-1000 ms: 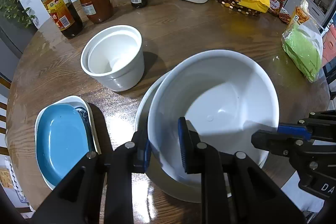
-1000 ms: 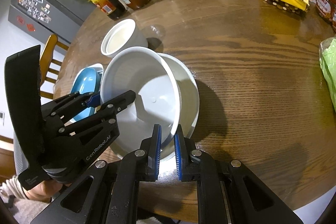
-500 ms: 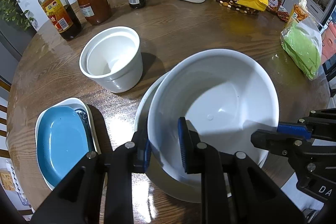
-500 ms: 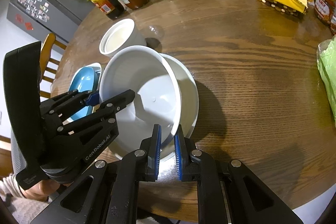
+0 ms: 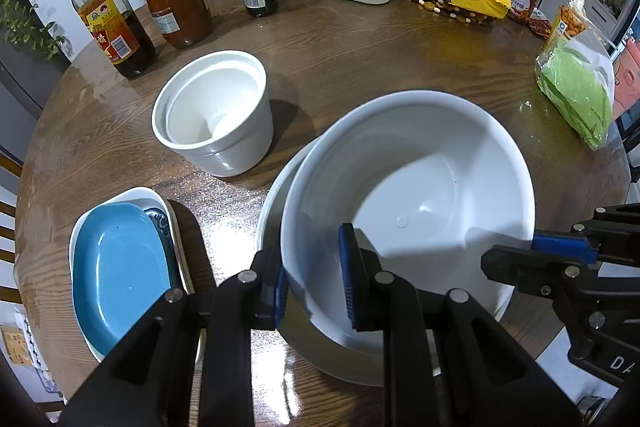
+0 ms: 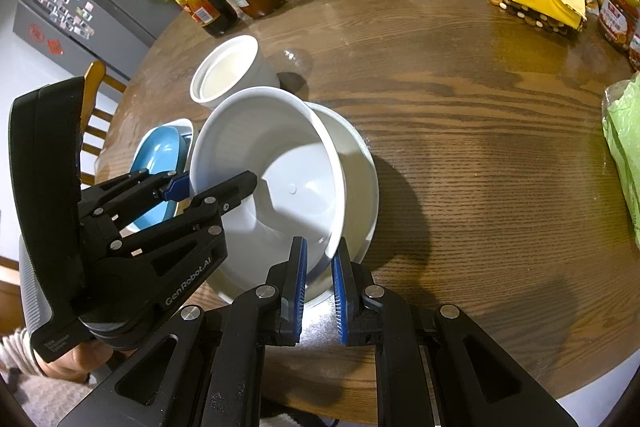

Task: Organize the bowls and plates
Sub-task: 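Hold the second white bowl with both grippers and settle it in place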

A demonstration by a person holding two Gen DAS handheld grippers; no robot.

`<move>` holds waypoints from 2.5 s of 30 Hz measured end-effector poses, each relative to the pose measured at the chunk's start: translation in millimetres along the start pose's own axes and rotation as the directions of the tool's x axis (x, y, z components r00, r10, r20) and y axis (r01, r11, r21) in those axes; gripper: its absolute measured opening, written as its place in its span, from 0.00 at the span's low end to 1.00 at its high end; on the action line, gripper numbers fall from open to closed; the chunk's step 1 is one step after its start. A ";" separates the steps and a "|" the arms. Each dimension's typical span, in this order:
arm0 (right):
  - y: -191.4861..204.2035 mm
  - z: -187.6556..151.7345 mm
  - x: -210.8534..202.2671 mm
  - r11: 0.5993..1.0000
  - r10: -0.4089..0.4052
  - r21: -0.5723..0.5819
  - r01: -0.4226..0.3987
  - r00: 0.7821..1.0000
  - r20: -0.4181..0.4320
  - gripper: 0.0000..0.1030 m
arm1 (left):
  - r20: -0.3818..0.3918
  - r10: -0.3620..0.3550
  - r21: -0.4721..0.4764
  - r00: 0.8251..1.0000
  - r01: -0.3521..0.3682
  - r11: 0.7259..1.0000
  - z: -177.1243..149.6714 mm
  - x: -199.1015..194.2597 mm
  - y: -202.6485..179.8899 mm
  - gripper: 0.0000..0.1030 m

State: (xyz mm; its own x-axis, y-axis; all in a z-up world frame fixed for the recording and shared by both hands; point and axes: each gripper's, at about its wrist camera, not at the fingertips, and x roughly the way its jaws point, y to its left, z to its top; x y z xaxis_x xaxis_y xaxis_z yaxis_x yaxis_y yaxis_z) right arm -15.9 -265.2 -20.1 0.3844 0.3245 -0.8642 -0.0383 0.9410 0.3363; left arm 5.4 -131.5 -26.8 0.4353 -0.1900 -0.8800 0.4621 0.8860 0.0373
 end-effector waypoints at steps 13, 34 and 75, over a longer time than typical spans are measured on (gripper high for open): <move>1.7 1.2 -0.9 1.000 -0.026 -0.018 0.026 1.000 0.000 0.13 | 0.001 0.006 0.016 1.000 -0.006 1.000 -0.3 0.0 -0.6 0.20; 2.8 6.2 1.7 0.998 -0.058 -0.010 0.058 0.997 0.053 0.13 | 0.042 0.029 0.019 0.999 -0.030 0.999 9.3 7.6 -2.5 0.22; 7.5 10.0 3.1 0.998 -0.066 -0.019 0.067 0.997 0.050 0.13 | 0.041 0.060 0.015 0.997 -0.061 0.998 11.3 5.1 -0.1 0.25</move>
State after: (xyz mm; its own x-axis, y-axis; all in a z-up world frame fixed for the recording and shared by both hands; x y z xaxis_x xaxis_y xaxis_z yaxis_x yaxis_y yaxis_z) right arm -5.8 -258.1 -16.5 0.4322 0.2564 -0.8646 -0.0297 0.9623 0.2705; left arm 16.3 -137.3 -26.0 0.4935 -0.1536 -0.8561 0.4464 0.8895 0.0978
